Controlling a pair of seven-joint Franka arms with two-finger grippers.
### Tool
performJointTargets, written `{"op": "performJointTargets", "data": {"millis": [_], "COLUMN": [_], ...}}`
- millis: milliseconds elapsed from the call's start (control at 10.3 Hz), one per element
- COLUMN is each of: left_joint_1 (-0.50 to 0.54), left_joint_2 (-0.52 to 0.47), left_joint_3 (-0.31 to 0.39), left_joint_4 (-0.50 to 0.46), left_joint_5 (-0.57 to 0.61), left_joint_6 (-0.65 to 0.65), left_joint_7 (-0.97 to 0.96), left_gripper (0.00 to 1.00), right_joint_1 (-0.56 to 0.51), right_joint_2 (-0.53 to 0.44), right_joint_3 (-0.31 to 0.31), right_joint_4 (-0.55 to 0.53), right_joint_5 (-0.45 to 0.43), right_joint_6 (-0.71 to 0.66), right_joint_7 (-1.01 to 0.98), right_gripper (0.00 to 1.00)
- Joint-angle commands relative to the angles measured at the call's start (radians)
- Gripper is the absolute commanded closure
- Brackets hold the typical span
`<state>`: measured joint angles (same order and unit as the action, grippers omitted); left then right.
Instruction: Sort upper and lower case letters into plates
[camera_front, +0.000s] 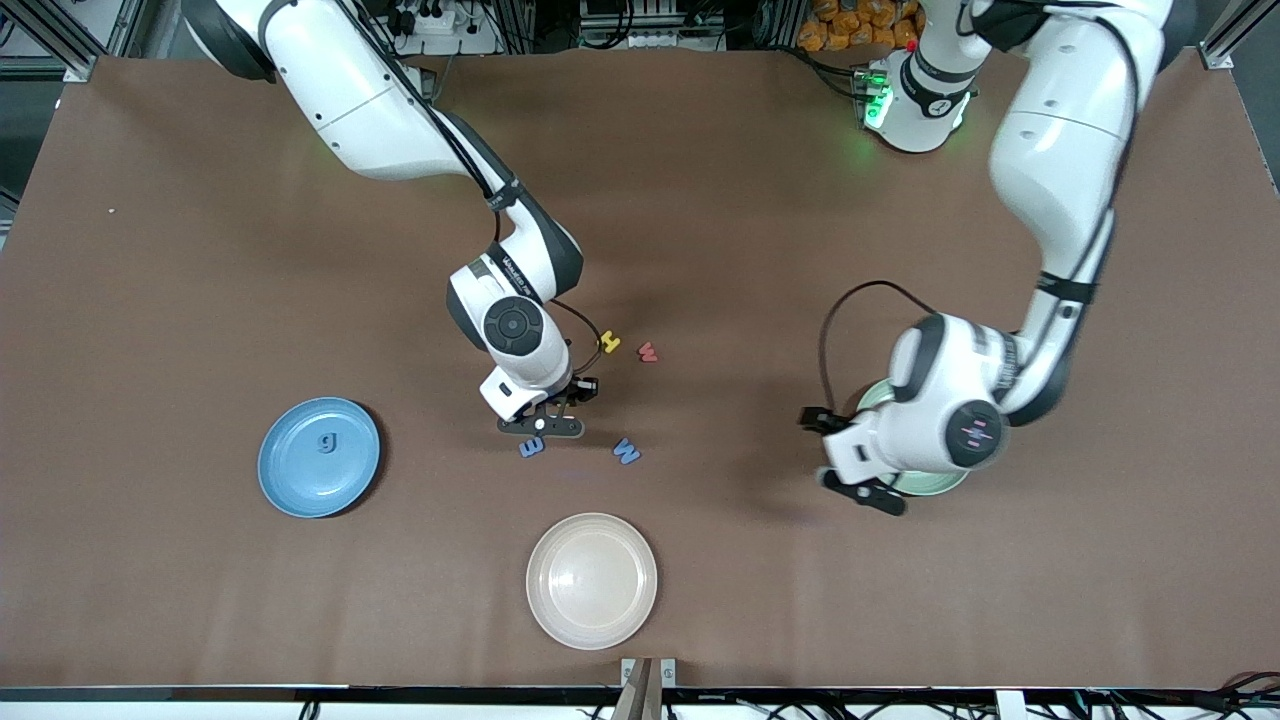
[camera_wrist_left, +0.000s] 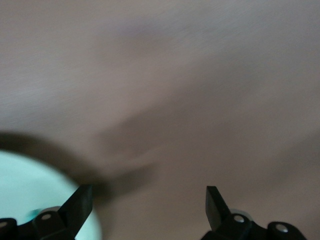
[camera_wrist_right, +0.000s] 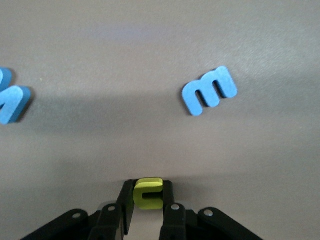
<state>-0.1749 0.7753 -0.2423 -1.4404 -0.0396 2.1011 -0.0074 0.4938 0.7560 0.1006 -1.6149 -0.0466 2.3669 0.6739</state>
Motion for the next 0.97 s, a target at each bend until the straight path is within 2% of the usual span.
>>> {"op": "performJointTargets", "data": {"millis": [0, 97, 292, 487, 584, 682, 877], "left_joint_1": [-0.058, -0.11, -0.184, -0.257, -0.265, -0.265, -0.294], "left_joint_2": [-0.004, 0.005, 0.044, 0.084, 0.096, 0.108, 0.159], "left_joint_3": [0.014, 0.017, 0.023, 0.029, 0.029, 0.028, 0.028], "left_joint_4": [-0.008, -0.008, -0.006, -0.008, -0.009, -0.006, -0.006], "left_joint_5": [-0.014, 0.004, 0.014, 0.021, 0.052, 0.091, 0.102], "left_joint_6": [0.103, 0.172, 0.362, 0.514, 0.551, 0.565, 0.695], "left_joint_7": [-0.066, -0.065, -0.066, -0.065, -0.062, -0.057, -0.066], "left_gripper": [0.0, 0.0, 0.0, 0.0, 0.0, 0.0, 0.0], "right_joint_1": [-0.07, -0.107, -0.155, -0.216, -0.291, -0.338, -0.389], "right_joint_2": [-0.085, -0.116, -0.162, -0.173, -0.166, -0.159, -0.115], "right_joint_3": [0.004, -0.002, -0.053, -0.116, -0.116, -0.119, -0.118], "right_joint_4": [-0.017, -0.017, -0.02, -0.02, -0.022, -0.02, -0.001], "right_joint_5": [-0.009, -0.01, -0.036, -0.126, -0.183, -0.188, -0.193], "right_joint_6": [-0.067, -0.11, -0.202, -0.276, -0.293, -0.295, -0.272], "right_joint_7": [0.003, -0.006, -0.061, -0.155, -0.215, -0.285, -0.318], "right_gripper": [1.0, 1.0, 1.0, 1.0, 1.0, 1.0, 1.0]}}
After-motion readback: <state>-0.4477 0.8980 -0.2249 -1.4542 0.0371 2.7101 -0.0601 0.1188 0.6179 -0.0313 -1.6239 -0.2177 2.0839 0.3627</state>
